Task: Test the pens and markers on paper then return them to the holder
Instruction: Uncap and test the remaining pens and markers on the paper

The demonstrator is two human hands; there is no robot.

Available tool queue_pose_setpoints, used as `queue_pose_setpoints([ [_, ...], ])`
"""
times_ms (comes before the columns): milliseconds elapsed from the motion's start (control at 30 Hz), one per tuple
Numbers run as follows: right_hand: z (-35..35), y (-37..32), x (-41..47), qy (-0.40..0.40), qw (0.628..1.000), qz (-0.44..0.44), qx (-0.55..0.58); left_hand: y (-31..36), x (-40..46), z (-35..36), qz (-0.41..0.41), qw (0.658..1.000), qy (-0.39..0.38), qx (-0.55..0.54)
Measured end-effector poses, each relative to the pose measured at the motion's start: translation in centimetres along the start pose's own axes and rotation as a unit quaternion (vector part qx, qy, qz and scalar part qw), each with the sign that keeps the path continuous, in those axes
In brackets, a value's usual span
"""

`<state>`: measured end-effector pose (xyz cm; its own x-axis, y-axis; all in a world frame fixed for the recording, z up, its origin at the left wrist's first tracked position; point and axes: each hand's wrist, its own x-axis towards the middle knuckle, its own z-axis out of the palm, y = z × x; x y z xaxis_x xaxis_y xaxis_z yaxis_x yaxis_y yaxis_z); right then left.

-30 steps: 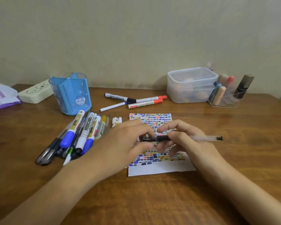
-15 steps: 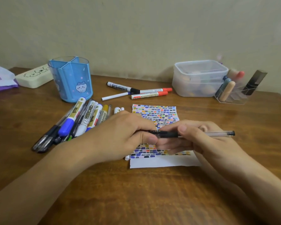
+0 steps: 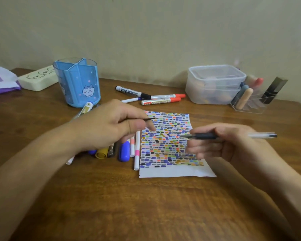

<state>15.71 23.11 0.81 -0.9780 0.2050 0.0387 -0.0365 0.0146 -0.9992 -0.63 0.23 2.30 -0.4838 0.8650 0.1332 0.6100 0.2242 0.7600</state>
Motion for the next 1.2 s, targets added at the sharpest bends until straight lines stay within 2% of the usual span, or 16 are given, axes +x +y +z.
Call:
queue_pose_setpoints([
  [167,1.4,1.0,0.4,0.029,0.996,0.006,-0.088,0.1,0.3,1.9,-0.014,0.993,0.02,0.117],
  [267,1.6,1.5,0.5,0.018,0.993,0.004,-0.112,-0.2,0.2,3.5,-0.01,0.981,-0.014,0.195],
  [433,2.1,2.2,0.4,0.008,0.972,-0.029,-0.234,-1.0,0.3,4.1,0.026,0.946,-0.063,0.317],
  [567,2.5,2.8,0.5,0.012,0.961,-0.044,-0.273,-1.0,0.3,4.1,0.043,0.942,-0.07,0.324],
  [833,2.8,3.1,0.2,0.002,0.949,-0.064,-0.309,-1.1,0.3,4.2,-0.003,0.951,-0.081,0.299],
  [1067,2.8,3.2,0.3,-0.002,0.944,-0.071,-0.321,-1.3,0.4,4.1,0.014,0.956,-0.073,0.284],
  [1200,2.8,3.1,0.3,-0.003,0.942,-0.069,-0.33,-1.2,0.5,4.1,-0.013,0.958,-0.085,0.274],
])
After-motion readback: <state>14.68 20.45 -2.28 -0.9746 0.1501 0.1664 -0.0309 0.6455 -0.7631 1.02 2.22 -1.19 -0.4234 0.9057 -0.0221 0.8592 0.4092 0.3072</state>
